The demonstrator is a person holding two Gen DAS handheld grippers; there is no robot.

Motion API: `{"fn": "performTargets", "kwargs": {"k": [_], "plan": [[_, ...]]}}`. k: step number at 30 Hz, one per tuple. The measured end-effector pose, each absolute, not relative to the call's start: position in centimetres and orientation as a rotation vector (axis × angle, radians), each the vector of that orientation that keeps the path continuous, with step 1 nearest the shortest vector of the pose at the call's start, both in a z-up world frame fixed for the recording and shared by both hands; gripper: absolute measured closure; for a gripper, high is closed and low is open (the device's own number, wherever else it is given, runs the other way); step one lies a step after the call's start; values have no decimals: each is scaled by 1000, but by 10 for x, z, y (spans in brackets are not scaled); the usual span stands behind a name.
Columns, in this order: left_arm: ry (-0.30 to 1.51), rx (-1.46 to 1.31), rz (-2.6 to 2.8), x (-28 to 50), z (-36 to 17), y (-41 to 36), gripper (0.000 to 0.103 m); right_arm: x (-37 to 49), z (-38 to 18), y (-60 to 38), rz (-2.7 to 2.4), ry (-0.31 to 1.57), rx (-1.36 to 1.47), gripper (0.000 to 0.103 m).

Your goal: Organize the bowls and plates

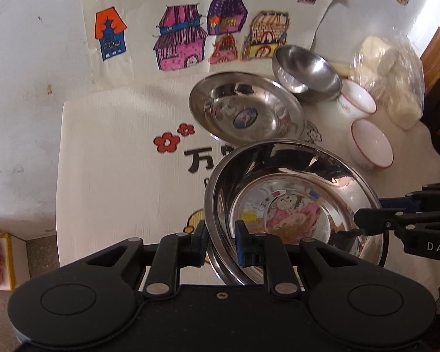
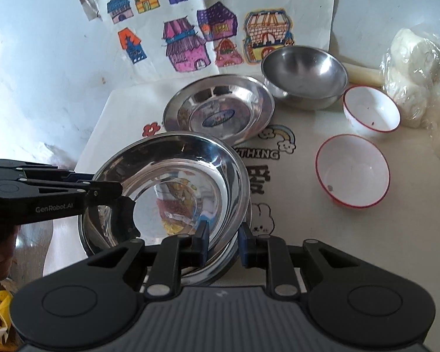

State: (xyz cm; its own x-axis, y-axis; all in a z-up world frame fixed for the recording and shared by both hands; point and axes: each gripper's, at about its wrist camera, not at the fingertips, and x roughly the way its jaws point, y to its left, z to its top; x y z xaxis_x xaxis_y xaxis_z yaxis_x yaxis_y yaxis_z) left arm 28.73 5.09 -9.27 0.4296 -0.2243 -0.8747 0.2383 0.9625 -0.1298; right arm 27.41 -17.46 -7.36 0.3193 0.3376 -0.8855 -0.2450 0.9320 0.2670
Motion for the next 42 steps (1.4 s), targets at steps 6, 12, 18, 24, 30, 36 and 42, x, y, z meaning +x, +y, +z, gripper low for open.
{"fn": "performTargets", "kwargs": {"k": [6,12,18,24,30,36,42], "plan": [[1109,29,-276,283,-100,47,79,271,-81,-173,397,1211,73,79],[1121,43,-261,285,-105,44,77,272,-86,-169,407,1221,45,77],[1133,53,-255,285,-107,46,76,273,-88,-165,417,1222,39,76],[1139,30,-245,286,-108,47,73,274,-88,-163,420,1222,35,75],[1149,27,-242,287,-109,46,71,273,-89,-161,419,1227,39,71],[1139,16,-243,286,-108,46,57,274,-90,-161,412,1230,43,62],[1115,6,-199,288,-102,51,35,274,-88,-159,419,1217,47,53]]}}
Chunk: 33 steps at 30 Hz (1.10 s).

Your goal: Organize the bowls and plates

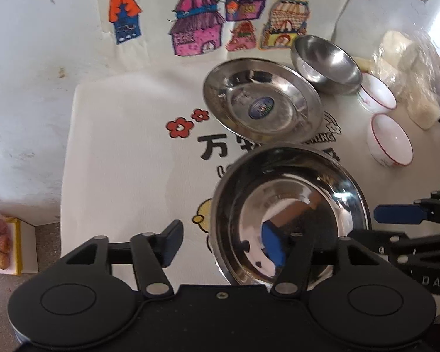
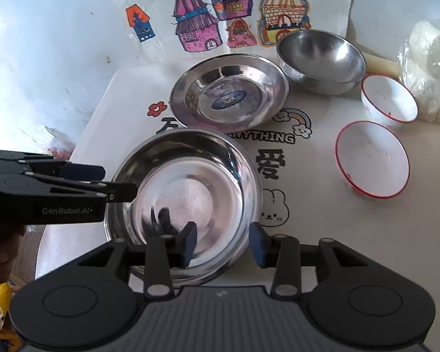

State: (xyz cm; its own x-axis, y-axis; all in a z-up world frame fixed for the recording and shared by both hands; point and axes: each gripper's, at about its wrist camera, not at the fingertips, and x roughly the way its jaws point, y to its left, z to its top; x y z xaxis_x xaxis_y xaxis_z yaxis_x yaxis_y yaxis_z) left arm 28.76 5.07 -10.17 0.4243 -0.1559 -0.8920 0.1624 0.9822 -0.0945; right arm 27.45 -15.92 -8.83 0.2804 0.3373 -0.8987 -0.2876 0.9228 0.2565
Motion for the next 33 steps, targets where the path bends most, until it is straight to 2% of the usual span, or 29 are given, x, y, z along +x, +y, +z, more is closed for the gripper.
{"fn": "performTargets", "kwargs": {"k": [4,6,9,12,25,33], "plan": [[1088,-2,-151,287,-96,58,18,274,-87,-159,402,1211,57,41],[1076,-2,-118,288,-94,62,7,274,-87,-161,385,1207,64,29],[1066,-19,-79,290,-93,71,1,274,-85,-163,350,1199,80,13],[1064,-39,-59,292,-97,81,1,275,-85,-164,313,1197,91,2],[1048,-87,-83,338,-101,85,1,276,-81,-165,245,1165,115,0],[1098,-87,-121,389,-114,69,1,316,-90,-171,286,1095,173,0]]}}
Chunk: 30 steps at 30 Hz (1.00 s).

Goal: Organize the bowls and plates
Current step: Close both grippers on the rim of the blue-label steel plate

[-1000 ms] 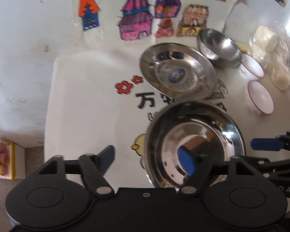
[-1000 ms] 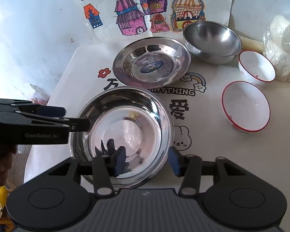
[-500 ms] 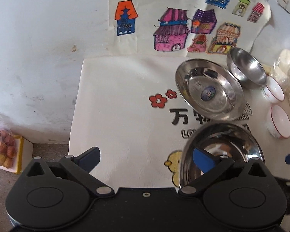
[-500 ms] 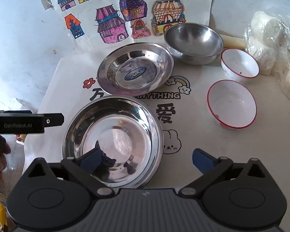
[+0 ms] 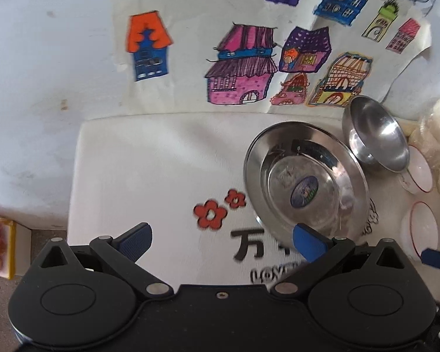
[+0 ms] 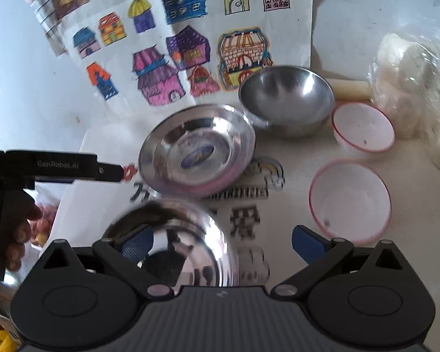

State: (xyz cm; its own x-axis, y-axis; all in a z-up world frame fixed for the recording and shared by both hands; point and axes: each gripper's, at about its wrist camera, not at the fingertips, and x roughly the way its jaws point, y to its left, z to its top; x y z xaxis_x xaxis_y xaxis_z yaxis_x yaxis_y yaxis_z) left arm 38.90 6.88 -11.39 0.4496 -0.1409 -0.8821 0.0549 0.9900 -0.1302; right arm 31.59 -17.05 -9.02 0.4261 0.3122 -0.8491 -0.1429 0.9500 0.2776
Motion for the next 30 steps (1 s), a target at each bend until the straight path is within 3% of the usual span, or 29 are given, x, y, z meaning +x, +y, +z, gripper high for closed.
{"fn": "performTargets", "kwargs": {"k": [8,13,16,19,25,30], "plan": [[1118,-47,-117,429,-129,52,1,374,-115,-173,308,1087,200,1],[1145,-50,-96,441,-135,44,1,391,-124,-174,320,1114,203,7],[1146,-42,-95,443,-137,40,7,396,-129,-173,327,1124,191,14],[1146,-39,-111,443,-135,37,16,400,-134,-174,332,1135,190,19],[1165,-58,-146,442,-135,32,48,403,-138,-172,340,1110,212,35],[1181,-90,-158,442,-137,34,71,408,-143,-168,358,1130,232,63]]}}
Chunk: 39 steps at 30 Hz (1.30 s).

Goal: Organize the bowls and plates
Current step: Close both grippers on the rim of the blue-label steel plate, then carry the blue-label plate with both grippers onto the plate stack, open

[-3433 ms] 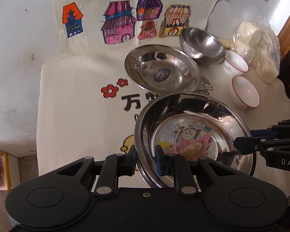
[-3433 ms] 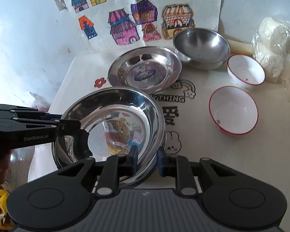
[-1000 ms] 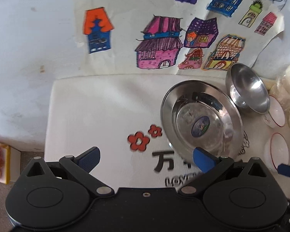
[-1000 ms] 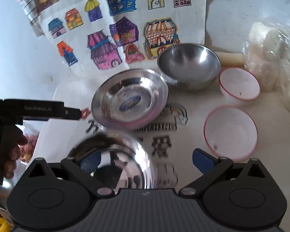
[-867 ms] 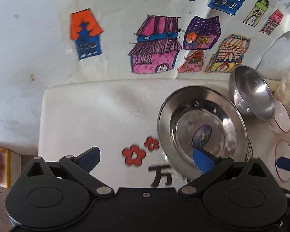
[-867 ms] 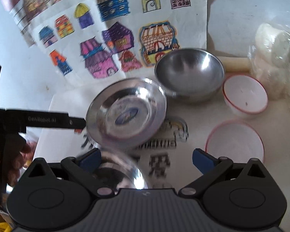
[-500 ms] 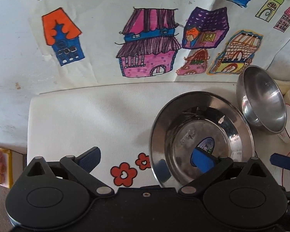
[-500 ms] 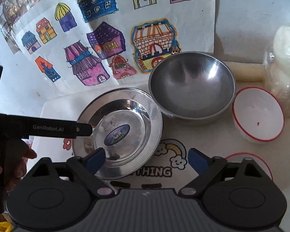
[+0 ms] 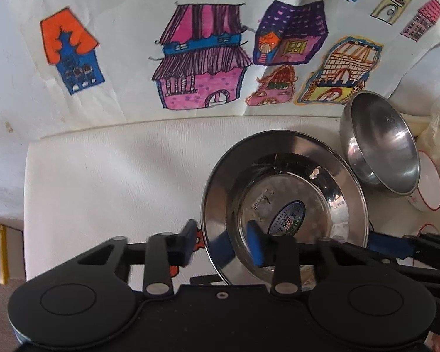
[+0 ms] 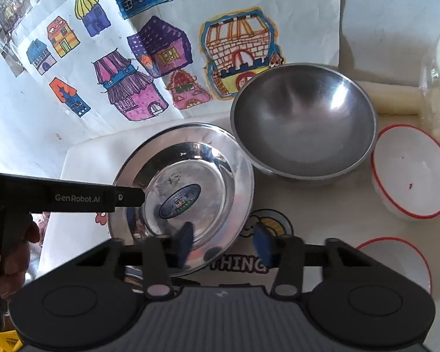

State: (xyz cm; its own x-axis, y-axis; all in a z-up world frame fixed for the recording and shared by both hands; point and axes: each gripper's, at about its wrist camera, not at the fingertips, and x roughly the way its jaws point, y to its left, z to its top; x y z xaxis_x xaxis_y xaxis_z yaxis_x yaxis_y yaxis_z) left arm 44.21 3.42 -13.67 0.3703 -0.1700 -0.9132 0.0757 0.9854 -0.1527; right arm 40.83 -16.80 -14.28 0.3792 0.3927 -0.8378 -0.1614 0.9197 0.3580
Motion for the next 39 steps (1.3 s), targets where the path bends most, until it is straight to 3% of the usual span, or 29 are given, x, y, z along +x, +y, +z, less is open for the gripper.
{"fn": "performTargets", "kwargs": {"k": [3,6,39], "plan": [[1183,-120,-139,442,-136,40,80,410,-146,-167,353,1140,239,71],[1188,-166,-124,444,-134,48,82,411,-147,-168,347,1139,227,79],[995,-173,-171,355,-60,97,83,360,-72,-142,407,981,195,80]]}}
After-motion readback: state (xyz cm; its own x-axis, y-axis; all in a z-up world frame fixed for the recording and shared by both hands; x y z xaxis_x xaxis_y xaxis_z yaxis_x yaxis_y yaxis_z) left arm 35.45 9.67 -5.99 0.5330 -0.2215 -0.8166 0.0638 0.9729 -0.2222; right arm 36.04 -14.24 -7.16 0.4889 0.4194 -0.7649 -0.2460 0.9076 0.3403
